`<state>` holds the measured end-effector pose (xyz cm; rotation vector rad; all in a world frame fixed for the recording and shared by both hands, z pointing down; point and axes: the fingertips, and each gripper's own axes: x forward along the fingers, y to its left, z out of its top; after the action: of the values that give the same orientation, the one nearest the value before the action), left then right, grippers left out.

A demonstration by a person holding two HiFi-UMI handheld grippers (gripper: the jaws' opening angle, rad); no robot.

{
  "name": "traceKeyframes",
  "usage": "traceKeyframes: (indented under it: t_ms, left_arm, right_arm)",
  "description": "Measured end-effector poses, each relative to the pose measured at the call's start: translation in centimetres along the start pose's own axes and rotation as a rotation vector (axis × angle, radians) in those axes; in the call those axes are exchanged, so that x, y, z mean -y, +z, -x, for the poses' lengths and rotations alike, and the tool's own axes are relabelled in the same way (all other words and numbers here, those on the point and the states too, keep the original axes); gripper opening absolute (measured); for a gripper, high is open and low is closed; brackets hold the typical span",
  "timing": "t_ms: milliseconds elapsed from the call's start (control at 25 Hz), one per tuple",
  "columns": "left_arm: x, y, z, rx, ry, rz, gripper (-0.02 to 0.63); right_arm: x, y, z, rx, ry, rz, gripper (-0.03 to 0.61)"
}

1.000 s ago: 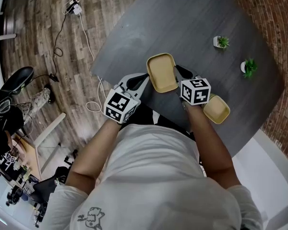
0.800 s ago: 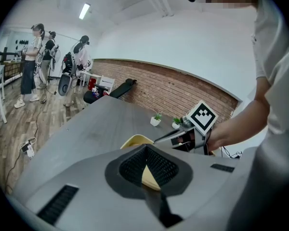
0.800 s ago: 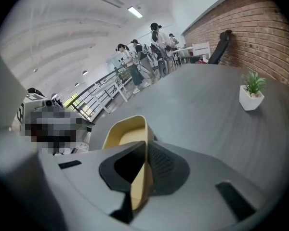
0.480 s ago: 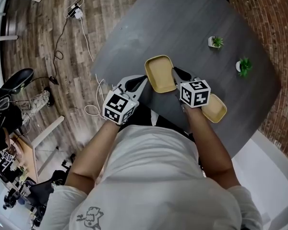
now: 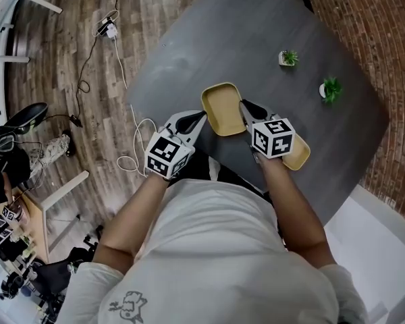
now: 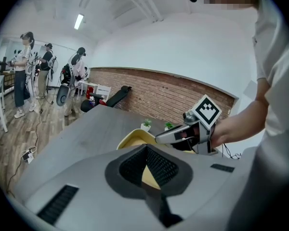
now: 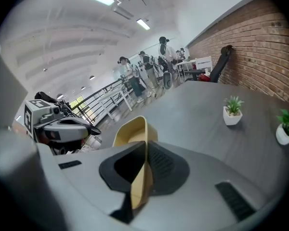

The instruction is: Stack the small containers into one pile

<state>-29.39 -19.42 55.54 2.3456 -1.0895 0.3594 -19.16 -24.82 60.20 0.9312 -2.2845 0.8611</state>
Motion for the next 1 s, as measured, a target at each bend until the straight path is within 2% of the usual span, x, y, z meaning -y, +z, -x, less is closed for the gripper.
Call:
traceKeyframes:
  t_ms: [640, 1000]
  left_arm:
    - [9.3, 2.1, -0.8, 0.042, -0.017, -0.098, 0.011]
    - [15.7, 3.5, -2.4, 0.065, -0.025, -0.160, 0.011]
  right_arm:
    - [2.0, -0.7, 10.2, 0.144, -0.010, -0.025, 0.021]
    - [5.2, -2.5, 17.1, 0.218, -0.024, -0.036, 0.021]
